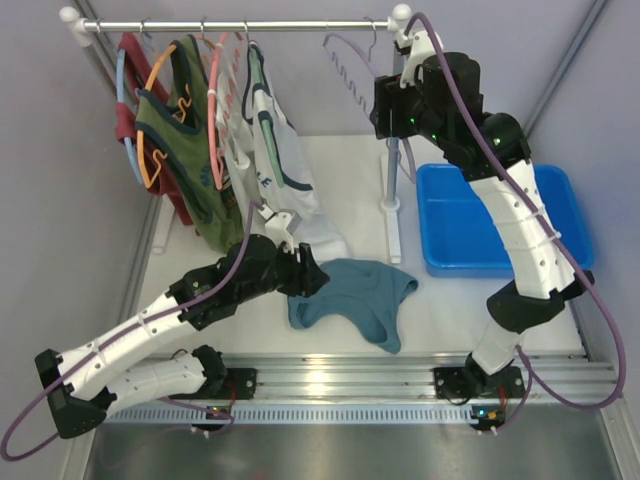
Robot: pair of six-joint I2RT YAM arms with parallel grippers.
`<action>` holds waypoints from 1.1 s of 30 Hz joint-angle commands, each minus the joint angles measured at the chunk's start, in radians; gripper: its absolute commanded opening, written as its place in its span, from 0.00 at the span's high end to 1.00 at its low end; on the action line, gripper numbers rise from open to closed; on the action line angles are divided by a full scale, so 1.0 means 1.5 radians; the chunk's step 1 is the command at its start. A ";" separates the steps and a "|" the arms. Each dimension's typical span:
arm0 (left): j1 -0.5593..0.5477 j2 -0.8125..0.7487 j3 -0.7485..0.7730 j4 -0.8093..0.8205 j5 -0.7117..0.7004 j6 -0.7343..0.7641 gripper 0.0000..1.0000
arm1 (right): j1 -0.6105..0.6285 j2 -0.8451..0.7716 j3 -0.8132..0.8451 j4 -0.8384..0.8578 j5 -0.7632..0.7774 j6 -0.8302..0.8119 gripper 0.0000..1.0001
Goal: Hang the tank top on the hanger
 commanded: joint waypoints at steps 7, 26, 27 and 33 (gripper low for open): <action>-0.002 -0.021 -0.008 -0.004 0.006 0.012 0.44 | -0.006 0.018 0.028 0.036 0.015 -0.025 0.48; -0.002 -0.032 -0.008 -0.013 0.000 -0.002 0.44 | -0.006 0.015 0.023 0.040 0.037 -0.036 0.71; -0.002 -0.034 -0.008 -0.014 0.000 -0.001 0.44 | -0.007 0.016 0.024 0.041 0.037 -0.036 0.75; -0.002 -0.038 -0.009 -0.017 -0.001 -0.007 0.44 | -0.001 0.015 0.026 0.045 0.056 -0.040 1.00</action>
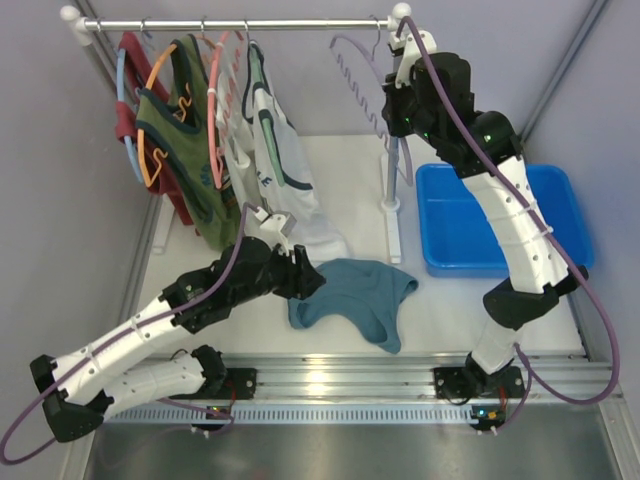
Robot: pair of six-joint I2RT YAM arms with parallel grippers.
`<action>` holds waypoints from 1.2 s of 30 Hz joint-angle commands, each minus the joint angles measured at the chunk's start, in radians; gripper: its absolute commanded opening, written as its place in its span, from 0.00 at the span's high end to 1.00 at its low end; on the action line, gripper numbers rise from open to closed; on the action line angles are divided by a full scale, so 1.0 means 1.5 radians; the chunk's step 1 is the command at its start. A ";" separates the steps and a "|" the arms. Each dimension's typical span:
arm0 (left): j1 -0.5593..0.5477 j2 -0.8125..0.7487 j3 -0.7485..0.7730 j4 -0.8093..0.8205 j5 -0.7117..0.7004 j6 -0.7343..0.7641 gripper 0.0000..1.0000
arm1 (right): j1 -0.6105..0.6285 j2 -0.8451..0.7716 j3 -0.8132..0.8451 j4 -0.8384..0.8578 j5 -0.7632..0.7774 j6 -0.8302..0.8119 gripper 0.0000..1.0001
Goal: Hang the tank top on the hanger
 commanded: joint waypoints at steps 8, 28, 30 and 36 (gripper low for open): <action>-0.002 -0.013 -0.008 0.002 -0.001 -0.011 0.44 | 0.011 -0.016 0.025 0.066 0.044 -0.026 1.00; -0.002 -0.019 -0.011 -0.004 -0.006 -0.009 0.43 | 0.040 -0.078 -0.028 0.144 0.057 -0.045 1.00; -0.002 -0.020 -0.010 -0.004 -0.006 -0.008 0.43 | 0.044 -0.088 -0.037 0.147 0.056 -0.044 1.00; -0.002 -0.020 -0.009 -0.012 -0.025 -0.013 0.41 | 0.056 -0.102 -0.042 0.132 0.058 -0.042 1.00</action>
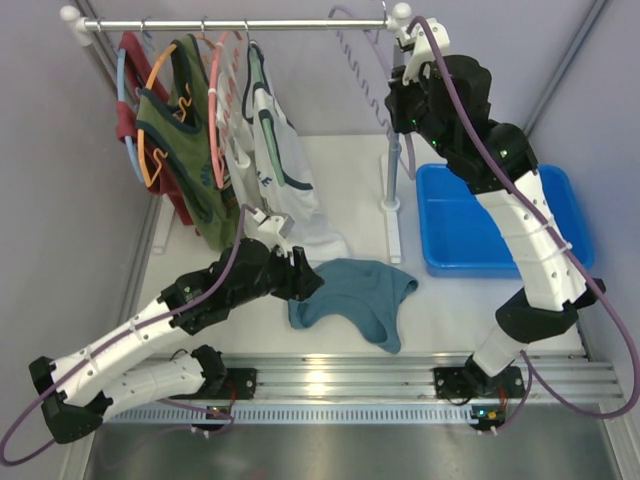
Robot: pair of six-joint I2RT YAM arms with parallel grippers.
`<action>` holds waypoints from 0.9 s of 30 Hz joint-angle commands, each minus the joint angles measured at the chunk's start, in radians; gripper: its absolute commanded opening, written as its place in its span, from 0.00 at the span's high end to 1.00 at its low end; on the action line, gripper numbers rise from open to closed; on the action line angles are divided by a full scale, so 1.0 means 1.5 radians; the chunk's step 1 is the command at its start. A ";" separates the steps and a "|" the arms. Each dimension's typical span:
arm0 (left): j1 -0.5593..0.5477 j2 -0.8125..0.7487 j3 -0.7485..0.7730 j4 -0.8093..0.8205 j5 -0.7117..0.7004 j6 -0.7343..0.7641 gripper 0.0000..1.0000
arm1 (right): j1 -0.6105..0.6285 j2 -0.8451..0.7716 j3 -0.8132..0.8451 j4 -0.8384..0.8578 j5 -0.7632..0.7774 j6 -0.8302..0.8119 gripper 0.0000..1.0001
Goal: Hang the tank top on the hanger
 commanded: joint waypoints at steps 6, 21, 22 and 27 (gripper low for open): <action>-0.002 -0.007 -0.005 -0.026 -0.063 -0.033 0.40 | 0.028 -0.064 -0.025 0.034 0.008 0.001 1.00; -0.002 0.030 -0.063 -0.147 -0.108 -0.122 0.44 | 0.070 -0.325 -0.350 -0.008 -0.062 0.142 1.00; -0.002 0.033 -0.071 -0.145 -0.105 -0.137 0.44 | 0.072 -0.341 -0.369 -0.014 -0.071 0.150 1.00; -0.009 0.064 -0.108 -0.135 -0.105 -0.159 0.49 | 0.080 -0.453 -0.486 -0.062 -0.129 0.204 1.00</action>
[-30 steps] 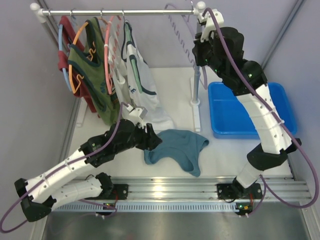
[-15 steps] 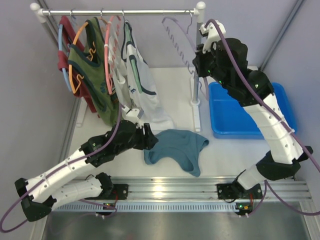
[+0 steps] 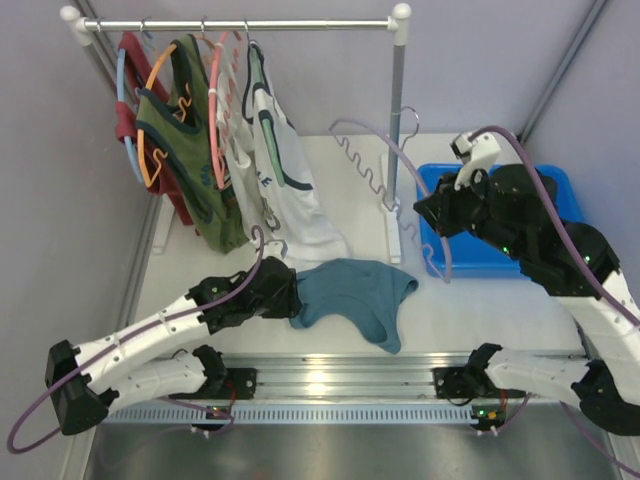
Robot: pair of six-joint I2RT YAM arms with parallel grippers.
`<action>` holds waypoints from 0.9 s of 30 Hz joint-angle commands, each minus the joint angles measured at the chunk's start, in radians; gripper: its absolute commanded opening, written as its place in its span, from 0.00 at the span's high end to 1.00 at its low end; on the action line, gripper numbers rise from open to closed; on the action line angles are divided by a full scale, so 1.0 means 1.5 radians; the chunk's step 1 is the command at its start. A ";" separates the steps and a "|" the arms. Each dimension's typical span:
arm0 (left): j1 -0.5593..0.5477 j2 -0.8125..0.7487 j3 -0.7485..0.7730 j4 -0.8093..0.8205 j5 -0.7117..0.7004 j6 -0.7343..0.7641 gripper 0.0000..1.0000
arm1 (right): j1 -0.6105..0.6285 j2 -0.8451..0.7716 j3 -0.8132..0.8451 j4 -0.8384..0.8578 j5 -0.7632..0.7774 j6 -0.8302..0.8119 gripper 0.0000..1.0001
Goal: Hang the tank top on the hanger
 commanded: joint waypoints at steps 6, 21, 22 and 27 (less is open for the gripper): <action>-0.037 0.061 -0.019 0.008 -0.038 -0.055 0.53 | 0.015 -0.141 -0.132 -0.055 -0.127 0.104 1.00; -0.063 0.118 -0.015 0.027 -0.124 -0.058 0.66 | 0.016 -0.201 -0.171 -0.185 -0.217 0.126 1.00; -0.063 0.119 -0.018 0.032 -0.126 -0.055 0.67 | 0.016 -0.201 -0.171 -0.190 -0.218 0.125 1.00; -0.063 0.133 -0.021 0.050 -0.126 -0.041 0.73 | 0.015 -0.200 -0.164 -0.222 -0.235 0.118 1.00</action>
